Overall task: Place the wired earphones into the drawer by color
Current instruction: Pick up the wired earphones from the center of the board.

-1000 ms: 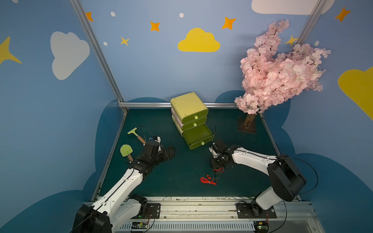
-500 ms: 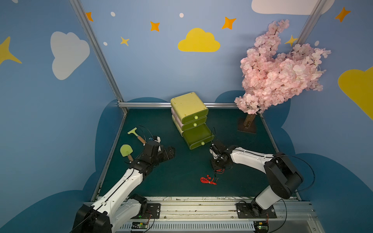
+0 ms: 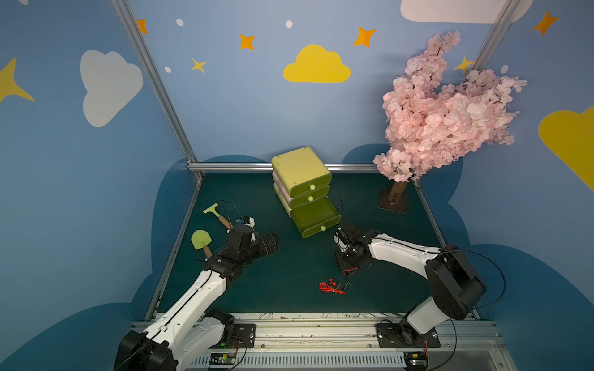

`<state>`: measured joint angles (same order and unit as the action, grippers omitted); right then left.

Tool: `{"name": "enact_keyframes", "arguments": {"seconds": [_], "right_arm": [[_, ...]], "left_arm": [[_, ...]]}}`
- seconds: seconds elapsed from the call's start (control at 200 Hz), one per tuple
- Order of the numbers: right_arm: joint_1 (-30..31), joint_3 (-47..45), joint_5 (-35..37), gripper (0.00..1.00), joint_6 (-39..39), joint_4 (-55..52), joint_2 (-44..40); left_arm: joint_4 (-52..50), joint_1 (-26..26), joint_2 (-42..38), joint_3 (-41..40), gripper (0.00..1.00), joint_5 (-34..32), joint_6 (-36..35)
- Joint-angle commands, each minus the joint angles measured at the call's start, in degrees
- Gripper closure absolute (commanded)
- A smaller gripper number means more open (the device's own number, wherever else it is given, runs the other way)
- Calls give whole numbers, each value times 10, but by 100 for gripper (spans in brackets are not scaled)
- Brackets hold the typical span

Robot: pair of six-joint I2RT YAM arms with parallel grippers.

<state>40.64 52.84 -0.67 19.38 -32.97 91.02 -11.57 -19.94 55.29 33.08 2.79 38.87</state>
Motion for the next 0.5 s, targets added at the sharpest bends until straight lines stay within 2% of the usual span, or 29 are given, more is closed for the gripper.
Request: {"name": "enact_keyframes", "arguments": {"seconds": [0.0,0.496], "right_arm": [[-3,30,1,100,-13,-30,-27],[-32,158,-30,100,-55,-44,-61]], "left_arm": [[-12,-1,-10,-8,0,-7,-2],[-17,1,-26,-12,0,-11,-12]]}}
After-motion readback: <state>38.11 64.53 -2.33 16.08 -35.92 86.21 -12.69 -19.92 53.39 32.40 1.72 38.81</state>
